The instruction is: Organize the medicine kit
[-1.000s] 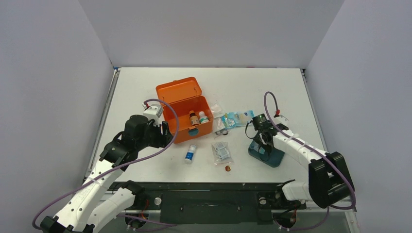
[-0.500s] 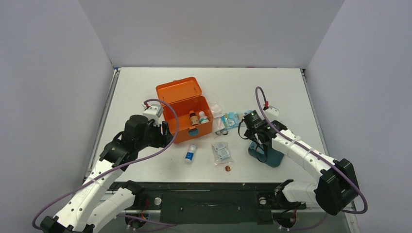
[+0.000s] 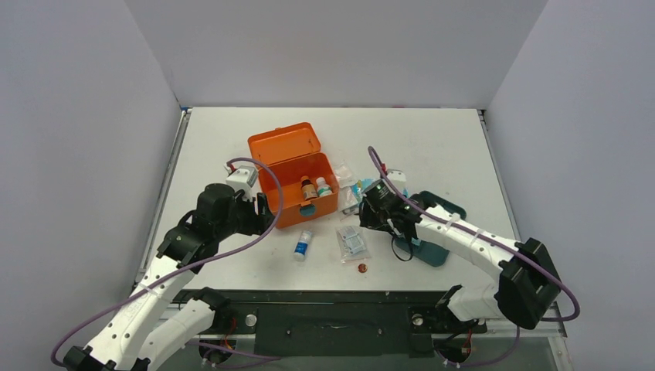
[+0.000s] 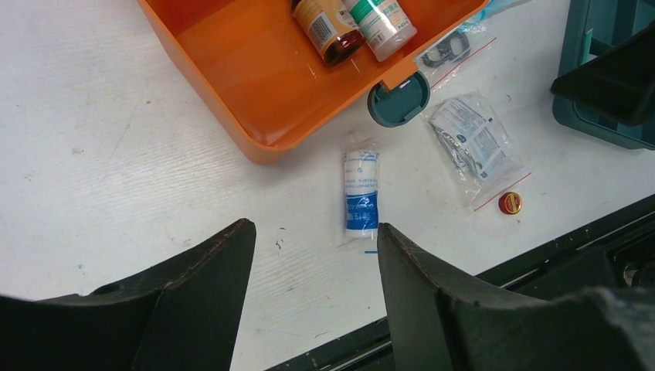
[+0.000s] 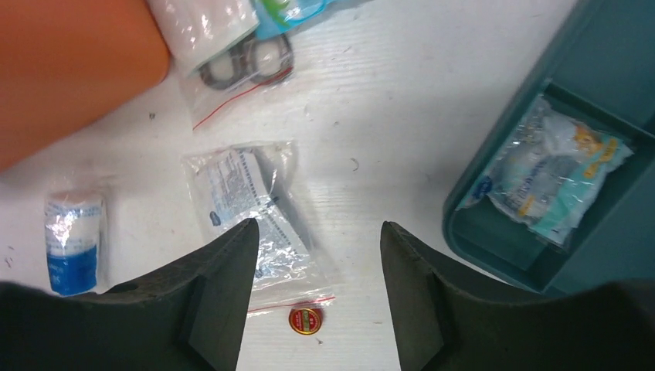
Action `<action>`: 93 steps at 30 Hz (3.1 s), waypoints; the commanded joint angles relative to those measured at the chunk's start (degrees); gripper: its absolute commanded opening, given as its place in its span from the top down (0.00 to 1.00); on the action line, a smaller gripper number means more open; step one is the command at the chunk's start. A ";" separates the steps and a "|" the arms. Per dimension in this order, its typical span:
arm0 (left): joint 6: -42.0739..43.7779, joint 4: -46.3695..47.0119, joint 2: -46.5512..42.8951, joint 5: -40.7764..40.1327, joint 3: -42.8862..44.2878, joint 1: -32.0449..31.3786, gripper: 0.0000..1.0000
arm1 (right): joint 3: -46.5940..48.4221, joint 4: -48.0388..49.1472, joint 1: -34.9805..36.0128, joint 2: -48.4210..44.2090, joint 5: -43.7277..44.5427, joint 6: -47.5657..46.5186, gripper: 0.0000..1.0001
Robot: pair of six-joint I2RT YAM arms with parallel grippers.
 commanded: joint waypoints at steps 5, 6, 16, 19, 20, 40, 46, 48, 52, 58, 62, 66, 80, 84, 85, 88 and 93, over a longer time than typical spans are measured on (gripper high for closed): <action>0.09 2.03 -2.27 -0.46 0.43 -0.33 0.41 | 2.35 9.48 2.33 7.32 -11.28 -7.96 0.40; 0.09 2.06 -2.23 -0.46 0.34 -0.33 0.41 | 2.32 9.96 2.42 7.73 -11.87 -8.85 0.40; 0.10 2.06 -1.40 -0.46 0.38 -0.33 0.41 | 1.76 12.00 2.56 14.39 -14.86 -14.45 0.39; 0.09 2.08 -1.16 -0.67 0.43 -0.33 0.41 | 1.13 13.03 2.60 15.39 -15.25 -15.09 0.40; 0.09 2.03 -1.10 -0.74 0.43 -0.33 0.41 | 0.92 13.19 2.57 15.84 -15.33 -15.17 0.41; 0.18 1.87 -0.30 -1.08 0.48 -0.33 0.41 | -1.41 14.86 2.79 18.12 -17.68 -15.50 0.96; 0.29 1.89 -0.01 -0.85 0.58 -0.33 0.41 | -1.23 12.61 2.96 14.28 -14.46 -14.61 1.00; 0.34 1.84 0.04 -0.74 0.60 -0.33 0.41 | -1.12 11.77 2.98 12.20 -12.21 -13.83 1.00; 0.40 1.78 0.04 -0.81 0.58 -0.33 0.41 | -0.31 9.28 2.94 7.30 -8.72 -12.36 1.00; 0.37 1.69 -0.04 -0.95 0.57 -0.33 0.41 | 1.89 4.00 1.70 -1.02 -3.65 -9.88 1.00; 0.36 1.69 -0.29 -0.82 0.60 -0.31 0.41 | 2.23 -0.07 -2.39 -5.48 -1.34 -7.51 1.00; 0.42 1.82 -0.52 -0.58 0.60 -0.33 0.41 | 1.27 -1.75 -7.52 -9.00 0.58 -6.58 1.00; 0.44 1.69 -1.85 -0.77 0.51 -0.42 0.41 | -0.01 -2.59 -21.09 -10.18 1.32 -8.91 1.00; 0.47 1.87 -1.80 -0.60 0.52 -0.42 0.41 | -0.16 -1.73 -25.35 -9.48 0.57 -9.83 1.00; 0.54 1.85 -1.78 -0.52 0.52 -0.42 0.41 | -0.21 -1.36 -26.58 -9.21 0.56 -10.04 1.00; 0.53 1.95 -1.70 -0.34 0.52 -0.42 0.41 | -0.50 -0.67 -28.94 -8.30 0.21 -10.59 1.00; 0.63 2.04 -1.81 -0.13 0.51 -0.42 0.41 | -1.94 2.13 -33.17 -6.44 -1.29 -11.03 1.00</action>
